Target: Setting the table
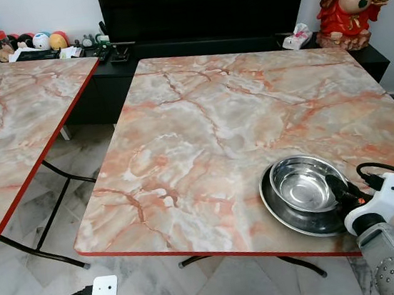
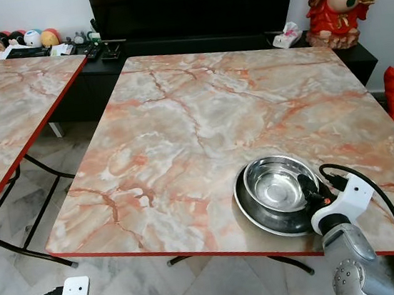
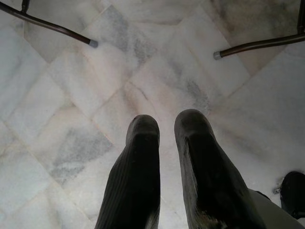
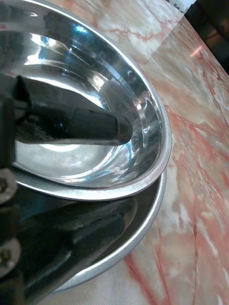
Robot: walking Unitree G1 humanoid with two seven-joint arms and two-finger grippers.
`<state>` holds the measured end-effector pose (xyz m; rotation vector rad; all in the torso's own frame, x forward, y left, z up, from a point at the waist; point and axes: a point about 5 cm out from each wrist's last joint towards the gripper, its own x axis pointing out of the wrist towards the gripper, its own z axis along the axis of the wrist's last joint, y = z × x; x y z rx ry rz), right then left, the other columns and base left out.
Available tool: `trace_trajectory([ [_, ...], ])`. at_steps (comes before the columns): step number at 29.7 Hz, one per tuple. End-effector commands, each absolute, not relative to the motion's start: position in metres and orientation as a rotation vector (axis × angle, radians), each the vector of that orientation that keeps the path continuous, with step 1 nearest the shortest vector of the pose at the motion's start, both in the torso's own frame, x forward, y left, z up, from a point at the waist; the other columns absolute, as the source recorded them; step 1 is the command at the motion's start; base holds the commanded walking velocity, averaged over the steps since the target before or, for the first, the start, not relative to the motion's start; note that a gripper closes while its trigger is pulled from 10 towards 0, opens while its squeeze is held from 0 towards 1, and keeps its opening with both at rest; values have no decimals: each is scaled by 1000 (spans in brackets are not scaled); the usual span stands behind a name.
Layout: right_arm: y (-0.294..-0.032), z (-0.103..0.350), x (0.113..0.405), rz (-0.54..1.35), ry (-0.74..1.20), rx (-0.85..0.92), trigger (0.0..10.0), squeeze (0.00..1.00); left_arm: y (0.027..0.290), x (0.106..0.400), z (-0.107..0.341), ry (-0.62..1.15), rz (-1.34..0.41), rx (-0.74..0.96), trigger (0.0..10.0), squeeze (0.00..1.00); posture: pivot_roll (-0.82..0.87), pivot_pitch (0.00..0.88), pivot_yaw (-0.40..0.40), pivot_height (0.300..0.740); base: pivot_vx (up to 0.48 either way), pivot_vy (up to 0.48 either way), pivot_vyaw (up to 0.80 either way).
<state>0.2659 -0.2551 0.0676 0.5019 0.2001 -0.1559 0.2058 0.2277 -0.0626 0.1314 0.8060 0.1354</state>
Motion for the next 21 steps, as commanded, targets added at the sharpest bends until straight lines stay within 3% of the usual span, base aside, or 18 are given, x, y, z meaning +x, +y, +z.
trace_trajectory([
  [1,-254,70,266,-150,200,492,10000,1000,227,206,-63,817,134,134,10000,0,45,0,-36,740,0,0,0],
  [6,-255,69,266,-152,206,489,10000,945,227,206,-63,817,134,134,10000,0,44,0,-36,740,0,0,0],
  [7,-255,69,266,-152,206,488,10000,847,227,206,-63,817,134,134,10000,0,44,0,-36,740,0,0,0],
  [9,-255,70,267,-152,202,489,10000,506,227,206,-63,817,134,134,10000,0,43,0,-36,740,0,0,0],
  [11,-254,71,267,-152,200,490,10000,506,227,206,-63,817,134,134,10000,0,43,0,-36,740,0,0,0],
  [12,-254,72,268,-150,196,491,10000,0,227,206,-63,817,133,134,10000,0,42,0,-37,740,0,0,0],
  [21,-251,85,272,-127,113,514,10000,0,227,206,-63,818,136,132,10000,0,42,0,-38,740,0,0,0],
])
